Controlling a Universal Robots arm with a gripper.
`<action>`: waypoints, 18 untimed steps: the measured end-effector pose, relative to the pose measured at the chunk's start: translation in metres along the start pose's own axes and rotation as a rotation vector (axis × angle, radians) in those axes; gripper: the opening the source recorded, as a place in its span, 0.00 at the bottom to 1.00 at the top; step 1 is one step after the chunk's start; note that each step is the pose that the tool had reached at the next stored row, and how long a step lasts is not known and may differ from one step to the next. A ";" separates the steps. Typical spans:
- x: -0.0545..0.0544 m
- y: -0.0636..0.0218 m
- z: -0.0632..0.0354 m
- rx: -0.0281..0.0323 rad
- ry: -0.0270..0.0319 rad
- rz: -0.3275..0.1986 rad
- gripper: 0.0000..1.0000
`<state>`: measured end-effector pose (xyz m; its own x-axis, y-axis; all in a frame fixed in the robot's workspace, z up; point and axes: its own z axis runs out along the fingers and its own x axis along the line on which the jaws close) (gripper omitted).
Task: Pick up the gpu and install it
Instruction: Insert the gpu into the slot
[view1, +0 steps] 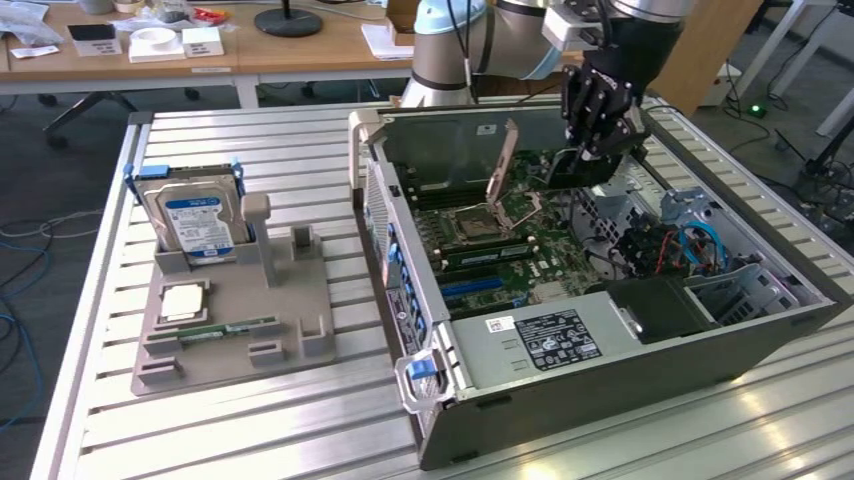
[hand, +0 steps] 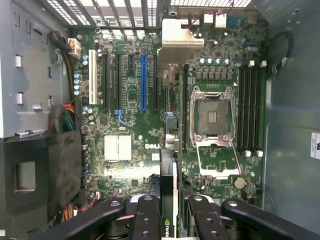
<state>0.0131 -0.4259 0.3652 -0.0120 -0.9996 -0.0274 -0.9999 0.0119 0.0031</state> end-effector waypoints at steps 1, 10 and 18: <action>0.000 0.0002 0.0015 0.0000 0.0000 0.000 0.26; 0.000 0.0011 0.0070 0.0000 0.0002 0.000 0.26; 0.000 0.0017 0.0083 0.0001 -0.0002 0.000 0.26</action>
<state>0.0114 -0.4259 0.3569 -0.0123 -0.9995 -0.0276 -0.9999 0.0122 0.0030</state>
